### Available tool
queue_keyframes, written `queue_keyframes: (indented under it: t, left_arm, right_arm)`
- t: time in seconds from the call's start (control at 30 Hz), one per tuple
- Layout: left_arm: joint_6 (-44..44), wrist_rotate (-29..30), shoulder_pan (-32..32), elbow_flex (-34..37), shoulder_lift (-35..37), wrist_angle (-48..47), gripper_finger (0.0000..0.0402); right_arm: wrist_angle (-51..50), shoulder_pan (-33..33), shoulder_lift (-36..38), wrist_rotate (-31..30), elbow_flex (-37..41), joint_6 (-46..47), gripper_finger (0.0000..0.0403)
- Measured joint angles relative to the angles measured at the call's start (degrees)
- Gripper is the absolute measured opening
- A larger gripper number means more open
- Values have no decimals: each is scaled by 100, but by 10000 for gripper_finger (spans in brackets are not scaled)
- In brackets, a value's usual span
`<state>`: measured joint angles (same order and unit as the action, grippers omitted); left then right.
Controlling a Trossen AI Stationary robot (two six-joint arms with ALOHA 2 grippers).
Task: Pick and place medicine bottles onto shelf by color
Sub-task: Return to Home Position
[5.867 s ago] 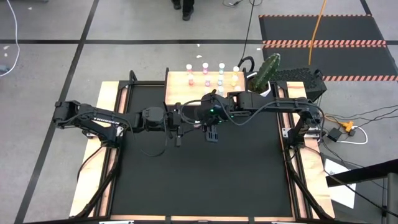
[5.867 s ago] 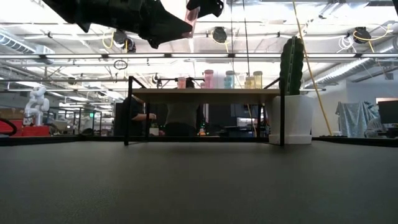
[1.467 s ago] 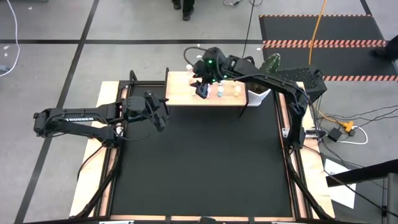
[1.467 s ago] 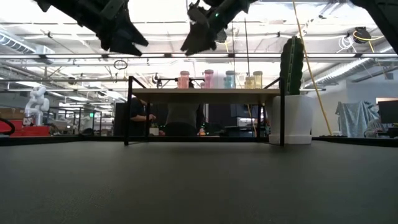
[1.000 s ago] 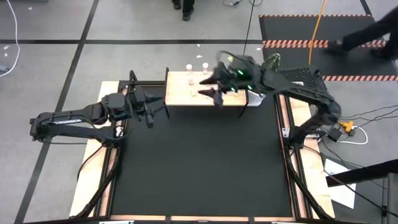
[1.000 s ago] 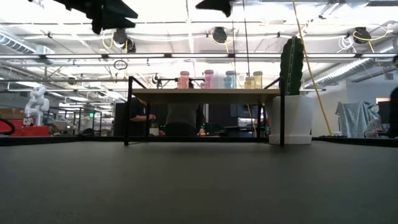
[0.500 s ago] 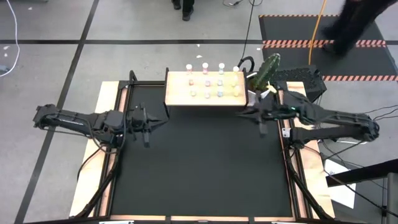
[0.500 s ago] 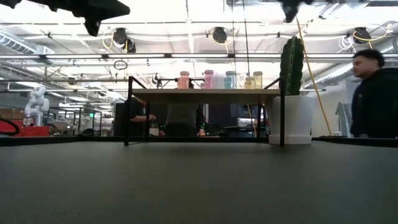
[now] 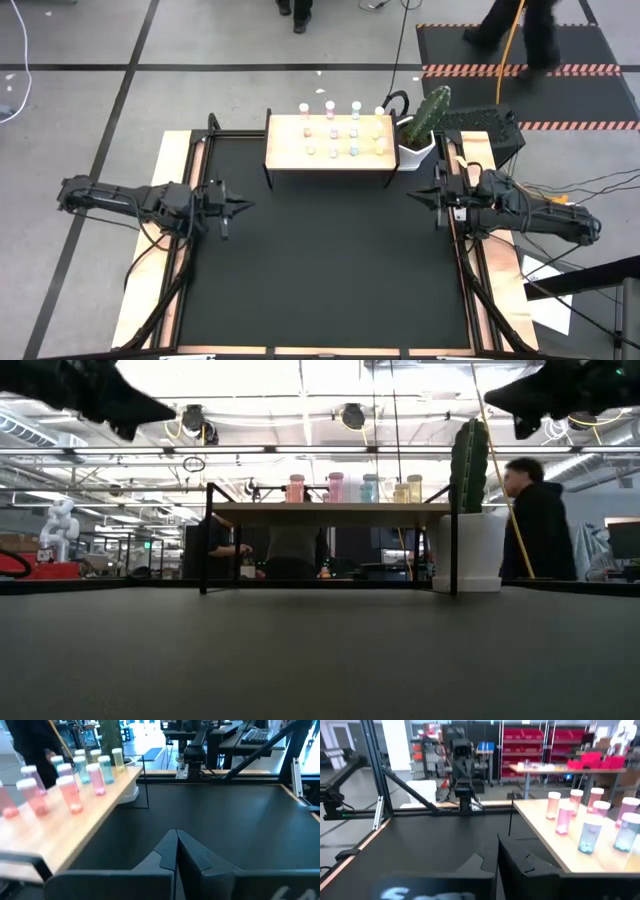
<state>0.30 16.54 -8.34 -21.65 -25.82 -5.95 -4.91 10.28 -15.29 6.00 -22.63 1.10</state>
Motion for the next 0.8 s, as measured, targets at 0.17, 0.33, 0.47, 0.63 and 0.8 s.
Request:
queue_keyframes:
  t: [0.17, 0.33, 0.47, 0.63, 0.8]
  left_arm:
    - [-206, 1, 0, 628, 633, 283, 3]
    - [-363, 4, 0, 940, 1144, 327, 8]
    - [-195, 16, 11, 1232, 1429, 359, 4]
    - [-297, 1, 87, 1748, 1633, 1044, 13]
    - [-335, -4, 85, 2108, 1826, 1336, 3]
  right_arm:
    - [-143, 0, 863, -17, 480, -38, 0]
    - [-336, 0, 1496, -20, 840, -31, 0]
    - [-353, 0, 1487, -19, 958, -108, 0]
    - [-287, 0, 1519, -1, 1135, -174, 0]
    - [-128, 0, 1517, 12, 1255, -147, 0]
